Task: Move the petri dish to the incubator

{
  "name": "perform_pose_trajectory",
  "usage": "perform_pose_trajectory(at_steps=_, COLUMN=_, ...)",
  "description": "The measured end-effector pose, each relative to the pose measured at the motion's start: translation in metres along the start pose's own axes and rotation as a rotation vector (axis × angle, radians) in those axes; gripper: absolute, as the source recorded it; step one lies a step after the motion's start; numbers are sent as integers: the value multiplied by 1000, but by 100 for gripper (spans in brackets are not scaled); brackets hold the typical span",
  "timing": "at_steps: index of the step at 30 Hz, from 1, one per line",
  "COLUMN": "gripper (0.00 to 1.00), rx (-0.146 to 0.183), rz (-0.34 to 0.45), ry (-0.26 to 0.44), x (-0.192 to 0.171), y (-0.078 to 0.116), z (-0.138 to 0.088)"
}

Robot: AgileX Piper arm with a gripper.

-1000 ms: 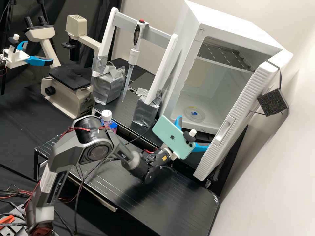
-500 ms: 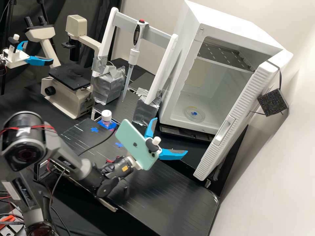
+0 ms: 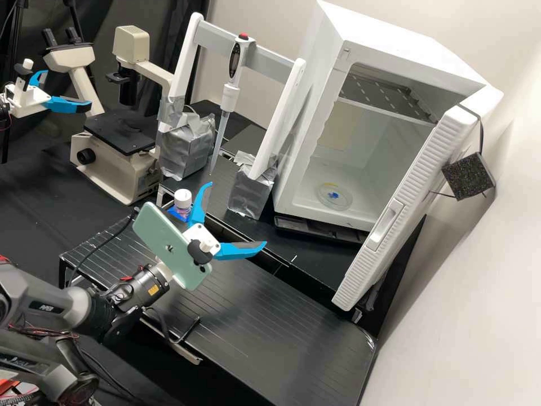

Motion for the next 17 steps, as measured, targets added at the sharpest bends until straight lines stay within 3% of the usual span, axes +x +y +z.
perform_pose_trajectory(at_steps=7, gripper=100, rx=-60, rz=-35, ry=31, x=-1, y=-12, z=-8)
perform_pose_trajectory(at_steps=12, gripper=100, rx=-148, rz=-40, ry=17, x=-2, y=-18, z=-10)
perform_pose_trajectory(at_steps=17, gripper=100, rx=-201, rz=-76, ry=-22, x=0, y=-26, z=-3)
